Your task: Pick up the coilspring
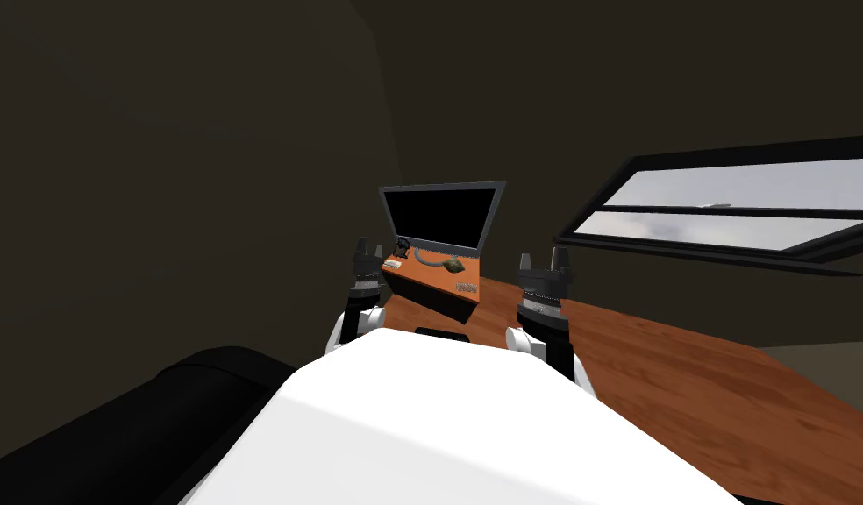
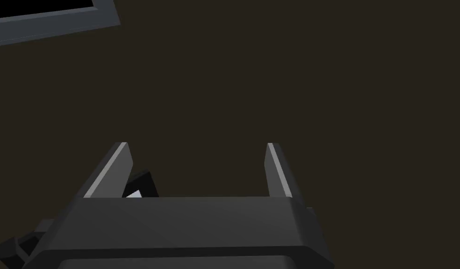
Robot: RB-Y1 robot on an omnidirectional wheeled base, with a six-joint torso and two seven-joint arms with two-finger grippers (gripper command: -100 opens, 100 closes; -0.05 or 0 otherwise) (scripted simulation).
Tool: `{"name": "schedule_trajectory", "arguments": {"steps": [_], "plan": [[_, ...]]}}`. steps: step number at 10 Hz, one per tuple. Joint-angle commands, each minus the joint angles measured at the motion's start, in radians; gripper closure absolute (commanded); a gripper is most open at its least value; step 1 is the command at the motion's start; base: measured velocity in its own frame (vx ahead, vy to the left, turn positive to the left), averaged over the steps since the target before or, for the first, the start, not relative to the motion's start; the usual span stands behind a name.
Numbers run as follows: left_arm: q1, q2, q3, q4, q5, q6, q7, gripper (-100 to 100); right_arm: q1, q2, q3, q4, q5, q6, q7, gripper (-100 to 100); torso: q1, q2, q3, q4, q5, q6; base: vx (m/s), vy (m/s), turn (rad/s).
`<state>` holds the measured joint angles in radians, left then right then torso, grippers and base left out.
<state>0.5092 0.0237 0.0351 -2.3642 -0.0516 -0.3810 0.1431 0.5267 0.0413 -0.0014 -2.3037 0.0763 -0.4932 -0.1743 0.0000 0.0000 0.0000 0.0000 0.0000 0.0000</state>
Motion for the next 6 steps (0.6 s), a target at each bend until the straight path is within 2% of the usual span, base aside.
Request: {"name": "schedule_trajectory", "arguments": {"steps": [1,6], "plan": [[0.000,0.000,0.000,0.000,0.000,0.000,0.000,0,0.000,-0.044,0.002,0.012,0.007,0.003,0.010,-100,0.000,0.000,0.000,0.000,0.000,0.000,-0.010,-0.002,0.049],[0.000,0.000,0.000,0.000,0.000,0.000,0.000,0,-0.005,-0.182,0.007,0.081,0.046,0.025,0.064,-100,-0.001,0.003,0.002,0.001,0.000,0.000,-0.042,-0.006,0.069]]}}
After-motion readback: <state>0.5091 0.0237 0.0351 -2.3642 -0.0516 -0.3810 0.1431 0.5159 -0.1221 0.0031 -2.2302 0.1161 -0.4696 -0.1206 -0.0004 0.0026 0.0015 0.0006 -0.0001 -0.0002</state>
